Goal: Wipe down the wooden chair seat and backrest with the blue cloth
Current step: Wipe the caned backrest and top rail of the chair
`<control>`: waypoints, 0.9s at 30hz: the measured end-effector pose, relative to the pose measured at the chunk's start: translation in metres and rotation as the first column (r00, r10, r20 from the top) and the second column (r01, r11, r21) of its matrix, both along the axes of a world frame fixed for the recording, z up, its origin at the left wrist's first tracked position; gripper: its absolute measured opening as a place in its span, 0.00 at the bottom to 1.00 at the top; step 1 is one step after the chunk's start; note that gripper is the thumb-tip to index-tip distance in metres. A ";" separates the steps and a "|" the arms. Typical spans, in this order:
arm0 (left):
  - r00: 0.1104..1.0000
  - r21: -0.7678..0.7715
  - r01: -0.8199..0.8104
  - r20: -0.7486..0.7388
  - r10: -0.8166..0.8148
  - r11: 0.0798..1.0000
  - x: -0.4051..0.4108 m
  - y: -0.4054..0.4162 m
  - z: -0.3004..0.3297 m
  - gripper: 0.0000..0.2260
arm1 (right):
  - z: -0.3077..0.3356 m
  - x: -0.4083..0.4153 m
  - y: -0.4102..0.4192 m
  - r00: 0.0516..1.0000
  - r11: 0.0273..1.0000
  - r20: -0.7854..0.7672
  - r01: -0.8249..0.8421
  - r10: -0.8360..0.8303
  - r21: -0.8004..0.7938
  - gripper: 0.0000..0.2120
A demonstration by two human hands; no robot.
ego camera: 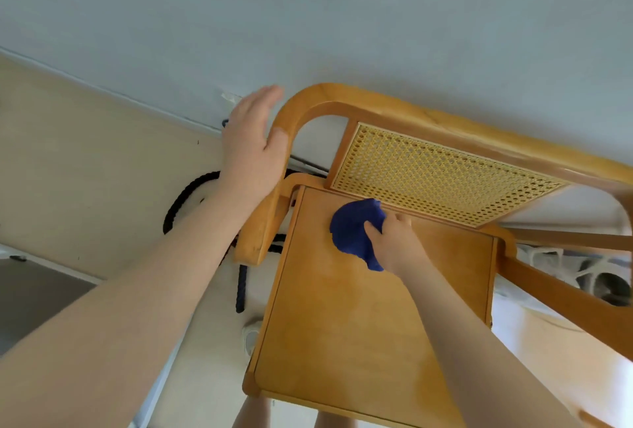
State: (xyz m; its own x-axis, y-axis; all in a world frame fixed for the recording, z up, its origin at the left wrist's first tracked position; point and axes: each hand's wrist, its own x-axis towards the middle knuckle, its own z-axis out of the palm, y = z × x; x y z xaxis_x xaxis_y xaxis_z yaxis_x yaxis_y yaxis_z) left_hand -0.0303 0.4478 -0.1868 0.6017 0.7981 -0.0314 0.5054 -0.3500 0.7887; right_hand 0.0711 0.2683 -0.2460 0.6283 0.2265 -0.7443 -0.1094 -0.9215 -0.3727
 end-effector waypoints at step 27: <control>0.937 -0.785 -0.311 -0.157 0.312 0.537 -0.109 -0.002 -0.032 0.17 | 0.066 -0.069 0.090 -0.476 -0.341 0.594 -0.880 0.649 -0.332 0.26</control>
State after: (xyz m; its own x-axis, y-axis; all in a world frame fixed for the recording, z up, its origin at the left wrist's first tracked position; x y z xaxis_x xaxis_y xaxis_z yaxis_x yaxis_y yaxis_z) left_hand -0.1395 0.4457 -0.2185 0.3207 0.5917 -0.7396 0.4555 0.5883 0.6681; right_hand 0.0025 0.3588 -0.1800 -0.4888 0.8366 -0.2476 0.8671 0.4970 -0.0326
